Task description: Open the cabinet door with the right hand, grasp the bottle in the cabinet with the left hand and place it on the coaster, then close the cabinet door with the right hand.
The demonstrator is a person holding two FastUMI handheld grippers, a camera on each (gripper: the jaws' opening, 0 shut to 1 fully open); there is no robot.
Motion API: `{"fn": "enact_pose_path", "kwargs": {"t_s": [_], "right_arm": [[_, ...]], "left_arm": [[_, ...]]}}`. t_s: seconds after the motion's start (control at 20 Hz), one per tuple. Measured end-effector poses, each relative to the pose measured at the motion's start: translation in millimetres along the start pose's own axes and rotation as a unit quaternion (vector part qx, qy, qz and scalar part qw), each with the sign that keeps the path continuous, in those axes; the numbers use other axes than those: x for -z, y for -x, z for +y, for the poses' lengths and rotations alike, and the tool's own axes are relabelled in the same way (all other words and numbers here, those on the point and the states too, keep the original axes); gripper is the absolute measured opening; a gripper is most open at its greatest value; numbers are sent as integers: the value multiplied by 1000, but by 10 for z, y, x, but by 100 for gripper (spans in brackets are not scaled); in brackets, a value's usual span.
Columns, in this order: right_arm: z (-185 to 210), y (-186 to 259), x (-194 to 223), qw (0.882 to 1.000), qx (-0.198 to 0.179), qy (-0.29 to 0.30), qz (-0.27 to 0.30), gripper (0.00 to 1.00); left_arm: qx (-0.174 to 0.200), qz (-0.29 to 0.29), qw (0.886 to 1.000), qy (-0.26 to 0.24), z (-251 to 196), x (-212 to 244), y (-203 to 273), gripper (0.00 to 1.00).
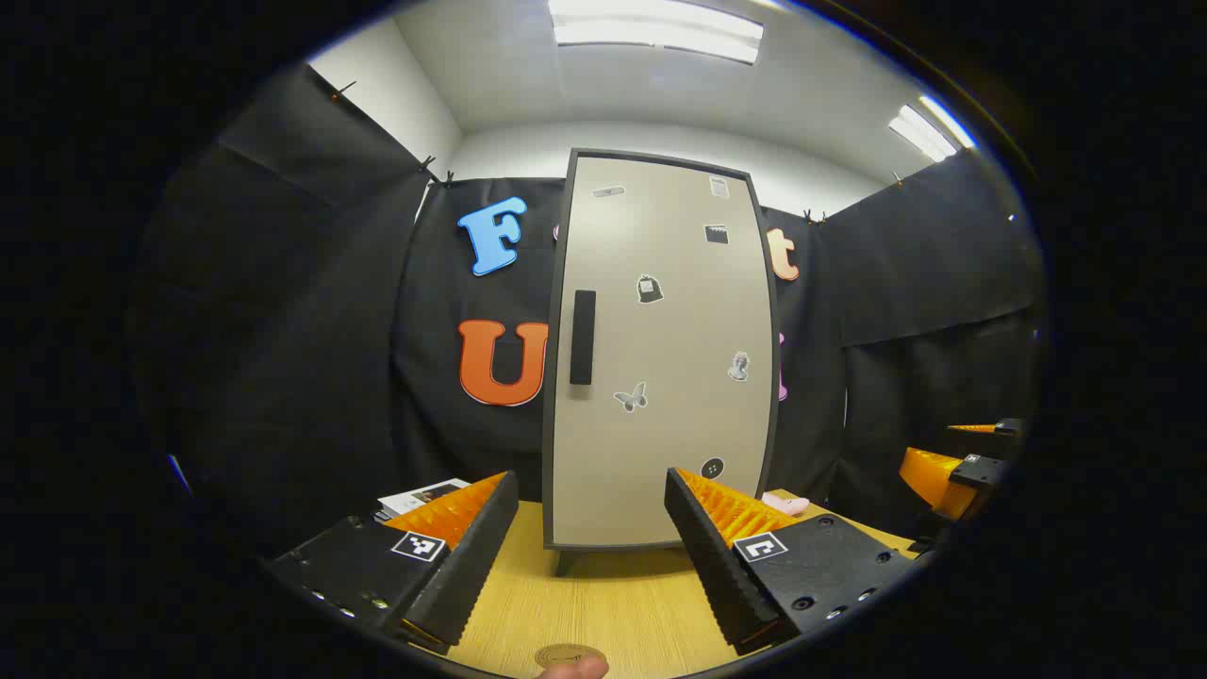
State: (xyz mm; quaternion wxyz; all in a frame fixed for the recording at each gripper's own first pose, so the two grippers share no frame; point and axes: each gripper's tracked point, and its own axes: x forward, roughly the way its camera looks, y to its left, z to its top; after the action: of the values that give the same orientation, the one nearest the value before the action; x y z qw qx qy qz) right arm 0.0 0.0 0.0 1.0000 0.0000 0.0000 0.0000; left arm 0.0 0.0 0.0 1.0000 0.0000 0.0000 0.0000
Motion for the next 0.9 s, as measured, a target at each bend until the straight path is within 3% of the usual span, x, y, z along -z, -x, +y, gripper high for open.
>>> {"fn": "enact_pose_path", "kwargs": {"t_s": [0.9], "right_arm": [[50,-110,9,1000,1,15,0,100]], "left_arm": [[18,14,1000,13,-152,82,-170,95]]}}
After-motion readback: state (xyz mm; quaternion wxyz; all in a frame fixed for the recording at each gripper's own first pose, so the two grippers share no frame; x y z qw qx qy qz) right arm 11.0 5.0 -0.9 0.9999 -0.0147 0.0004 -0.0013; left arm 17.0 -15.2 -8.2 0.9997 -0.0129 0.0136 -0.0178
